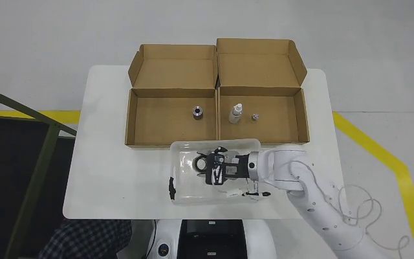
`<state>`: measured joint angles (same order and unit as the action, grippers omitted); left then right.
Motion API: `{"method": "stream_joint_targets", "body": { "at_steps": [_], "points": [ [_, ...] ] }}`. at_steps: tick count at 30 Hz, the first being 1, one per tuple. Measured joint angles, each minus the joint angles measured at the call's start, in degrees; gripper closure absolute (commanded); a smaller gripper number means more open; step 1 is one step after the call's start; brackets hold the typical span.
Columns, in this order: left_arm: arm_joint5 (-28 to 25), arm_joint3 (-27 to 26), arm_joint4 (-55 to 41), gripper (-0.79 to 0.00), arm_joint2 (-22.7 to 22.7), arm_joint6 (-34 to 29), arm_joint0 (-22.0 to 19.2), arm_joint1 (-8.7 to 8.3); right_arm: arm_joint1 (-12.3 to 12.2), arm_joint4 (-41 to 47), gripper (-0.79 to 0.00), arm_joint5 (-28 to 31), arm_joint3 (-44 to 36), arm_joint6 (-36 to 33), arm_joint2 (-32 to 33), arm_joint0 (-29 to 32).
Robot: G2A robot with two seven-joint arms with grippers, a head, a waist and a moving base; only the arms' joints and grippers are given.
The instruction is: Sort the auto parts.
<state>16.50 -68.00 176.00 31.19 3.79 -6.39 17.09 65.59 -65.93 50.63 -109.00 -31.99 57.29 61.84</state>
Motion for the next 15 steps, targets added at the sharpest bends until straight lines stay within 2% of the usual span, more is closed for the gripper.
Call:
{"method": "stream_joint_targets", "body": {
  "at_steps": [15],
  "points": [
    [0.00,0.00,0.00,-0.785,0.00,0.00,0.00,0.00,-1.30,11.08,0.000,-1.49,-4.02,2.11,7.26,-0.18]
  ]
}}
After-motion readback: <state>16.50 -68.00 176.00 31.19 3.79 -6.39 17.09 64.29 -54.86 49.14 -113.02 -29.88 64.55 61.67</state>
